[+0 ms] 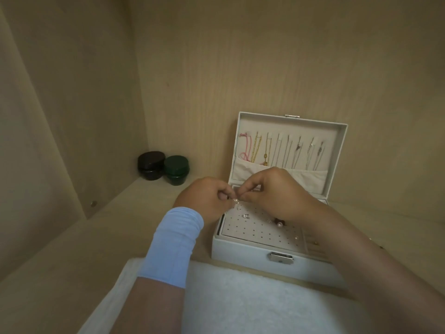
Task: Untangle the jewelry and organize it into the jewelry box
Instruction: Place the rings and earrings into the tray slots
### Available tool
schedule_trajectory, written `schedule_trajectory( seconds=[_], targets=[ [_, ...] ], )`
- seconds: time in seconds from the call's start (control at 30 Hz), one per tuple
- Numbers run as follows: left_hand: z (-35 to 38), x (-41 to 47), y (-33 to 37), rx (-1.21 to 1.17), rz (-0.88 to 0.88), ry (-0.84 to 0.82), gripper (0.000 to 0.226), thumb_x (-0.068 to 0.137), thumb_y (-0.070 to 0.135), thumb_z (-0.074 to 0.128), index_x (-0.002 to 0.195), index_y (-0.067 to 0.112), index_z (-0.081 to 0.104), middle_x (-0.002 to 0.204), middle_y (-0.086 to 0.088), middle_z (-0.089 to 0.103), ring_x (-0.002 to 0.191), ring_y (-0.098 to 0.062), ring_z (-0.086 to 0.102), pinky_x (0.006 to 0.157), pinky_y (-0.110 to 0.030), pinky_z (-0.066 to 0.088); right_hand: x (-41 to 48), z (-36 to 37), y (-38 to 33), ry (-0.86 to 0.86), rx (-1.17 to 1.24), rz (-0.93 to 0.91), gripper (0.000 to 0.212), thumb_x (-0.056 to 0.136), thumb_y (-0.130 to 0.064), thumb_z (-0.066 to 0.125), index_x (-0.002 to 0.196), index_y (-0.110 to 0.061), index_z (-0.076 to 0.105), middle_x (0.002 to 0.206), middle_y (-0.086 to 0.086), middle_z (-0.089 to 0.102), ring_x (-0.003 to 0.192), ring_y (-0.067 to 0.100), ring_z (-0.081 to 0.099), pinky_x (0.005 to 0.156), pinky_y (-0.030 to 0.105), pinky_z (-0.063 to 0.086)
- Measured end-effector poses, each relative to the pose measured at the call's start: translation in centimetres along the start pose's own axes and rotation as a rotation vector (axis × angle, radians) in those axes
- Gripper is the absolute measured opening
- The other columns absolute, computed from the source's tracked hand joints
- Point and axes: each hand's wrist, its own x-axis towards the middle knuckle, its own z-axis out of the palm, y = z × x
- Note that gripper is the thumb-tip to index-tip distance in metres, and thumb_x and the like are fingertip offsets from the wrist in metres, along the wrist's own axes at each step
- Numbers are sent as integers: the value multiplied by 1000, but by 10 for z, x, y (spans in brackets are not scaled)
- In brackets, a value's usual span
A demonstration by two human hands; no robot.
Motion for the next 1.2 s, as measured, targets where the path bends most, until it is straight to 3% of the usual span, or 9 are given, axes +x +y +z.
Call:
schedule_trajectory(
  seconds=[0.1, 0.2, 0.37, 0.5, 0.67, 0.83, 0.97, 1.03, 1.2],
  targets=[
    [0, -1, 3, 29, 15, 23, 8, 86, 26, 70, 88, 33, 72, 81, 14, 61, 81, -7, 60, 69, -17, 43, -10, -18, 12, 39, 69, 24, 11, 87, -20, 75, 87, -31, 79, 74, -25, 68, 60, -19, 54, 61, 6, 34],
    [0, -2, 8, 32, 30, 107, 9, 84, 28, 71, 90, 34, 69, 85, 15, 58, 81, -5, 58, 69, -17, 42, -27, -45, 33, 84, 117, 77, 10, 90, -19, 72, 90, -28, 78, 65, -33, 64, 53, -19, 53, 53, 2, 35],
    [8, 1, 45, 32, 184, 167, 11, 87, 26, 67, 88, 36, 67, 86, 16, 59, 79, 1, 54, 71, -17, 42, -63, -93, 81, 183, 88, 145, 12, 87, -17, 75, 85, -29, 77, 85, -15, 71, 57, -15, 55, 58, 4, 38],
    [47, 14, 105, 3, 304, 23, 9, 87, 25, 67, 89, 33, 69, 86, 18, 62, 77, 10, 52, 76, -17, 45, -96, -125, 122, 141, -3, 212, 8, 85, -14, 76, 89, -21, 79, 86, -11, 71, 59, -17, 55, 59, 2, 39],
    [107, 37, 168, 61, 397, -186, 9, 88, 27, 65, 93, 29, 71, 86, 17, 65, 71, 2, 54, 76, -21, 48, -120, -135, 171, 23, -142, 307, 14, 84, -12, 75, 92, -23, 79, 82, -13, 71, 72, -6, 61, 63, 0, 38],
    [164, 62, 199, 349, 343, -413, 19, 86, 25, 64, 102, 30, 73, 107, 7, 70, 98, -16, 64, 93, -31, 51, -130, -128, 197, -71, -168, 346, 17, 83, -14, 69, 93, -23, 80, 82, -13, 70, 80, 2, 64, 68, 8, 43],
    [189, 76, 206, 422, 302, -485, 28, 83, 26, 69, 111, 29, 72, 115, 6, 69, 106, -17, 64, 97, -32, 50, -132, -131, 208, -165, -124, 369, 16, 82, -11, 72, 86, -25, 78, 71, -18, 66, 64, -6, 57, 57, 1, 38],
    [197, 78, 209, 446, 305, -522, 28, 82, 27, 72, 111, 29, 73, 112, 7, 70, 104, -16, 64, 91, -28, 50, -131, -133, 212, -200, -95, 374, 16, 77, -13, 77, 80, -29, 76, 69, -17, 66, 61, -7, 56, 57, 5, 40],
    [206, 79, 208, 471, 329, -487, 12, 82, 26, 72, 94, 26, 76, 96, 7, 73, 92, -14, 66, 64, -18, 40, -130, -127, 216, -230, 2, 361, 23, 74, -12, 80, 90, -28, 79, 76, -12, 70, 65, -4, 58, 66, 12, 45]
  ],
)
